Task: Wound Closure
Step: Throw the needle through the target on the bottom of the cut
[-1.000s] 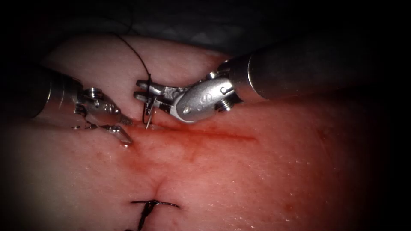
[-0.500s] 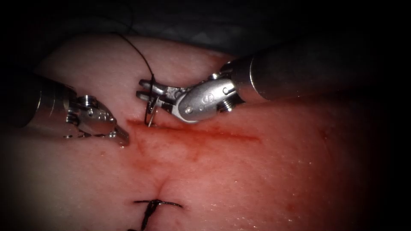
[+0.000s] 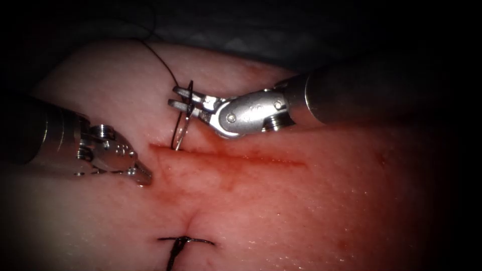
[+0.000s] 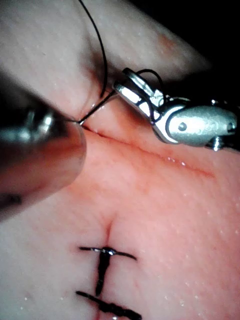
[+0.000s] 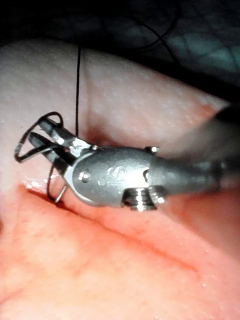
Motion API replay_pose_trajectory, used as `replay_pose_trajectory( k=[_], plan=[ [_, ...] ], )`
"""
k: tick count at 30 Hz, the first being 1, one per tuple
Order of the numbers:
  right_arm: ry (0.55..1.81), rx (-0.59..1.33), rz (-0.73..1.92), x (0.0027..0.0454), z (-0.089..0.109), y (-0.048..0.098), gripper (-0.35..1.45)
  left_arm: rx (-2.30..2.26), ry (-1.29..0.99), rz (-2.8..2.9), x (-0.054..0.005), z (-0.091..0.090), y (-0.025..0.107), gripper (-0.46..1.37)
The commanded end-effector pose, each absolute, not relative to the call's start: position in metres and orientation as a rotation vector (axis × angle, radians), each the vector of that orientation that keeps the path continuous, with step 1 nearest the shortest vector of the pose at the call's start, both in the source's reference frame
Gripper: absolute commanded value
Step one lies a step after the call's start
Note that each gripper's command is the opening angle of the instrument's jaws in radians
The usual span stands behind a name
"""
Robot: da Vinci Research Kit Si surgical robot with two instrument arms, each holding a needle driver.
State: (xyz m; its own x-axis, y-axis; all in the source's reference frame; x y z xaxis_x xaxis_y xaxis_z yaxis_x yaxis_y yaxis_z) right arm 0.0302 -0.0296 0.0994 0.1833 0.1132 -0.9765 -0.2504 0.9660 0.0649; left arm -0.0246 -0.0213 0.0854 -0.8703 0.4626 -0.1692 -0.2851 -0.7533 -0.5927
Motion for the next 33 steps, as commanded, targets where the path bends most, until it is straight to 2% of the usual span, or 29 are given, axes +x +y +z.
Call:
replay_pose_trajectory(
  k=[1,13,22,33],
  plan=[
    [1.359,-0.106,0.262,0.0302,0.0995,-0.0299,-0.35,-0.436,-0.818,2.575,-0.0246,0.0852,-0.0213,-0.27],
    [1.365,-0.004,0.394,0.0302,0.0998,-0.0292,-0.35,-0.431,-0.843,2.577,-0.0246,0.0849,-0.0220,-0.28],
    [1.369,0.148,0.593,0.0299,0.1002,-0.0283,-0.35,-0.432,-0.865,2.578,-0.0248,0.0856,-0.0225,-0.26],
    [1.362,0.202,0.746,0.0297,0.1003,-0.0271,-0.35,-0.433,-0.870,2.579,-0.0247,0.0858,-0.0226,-0.26]
  ],
)
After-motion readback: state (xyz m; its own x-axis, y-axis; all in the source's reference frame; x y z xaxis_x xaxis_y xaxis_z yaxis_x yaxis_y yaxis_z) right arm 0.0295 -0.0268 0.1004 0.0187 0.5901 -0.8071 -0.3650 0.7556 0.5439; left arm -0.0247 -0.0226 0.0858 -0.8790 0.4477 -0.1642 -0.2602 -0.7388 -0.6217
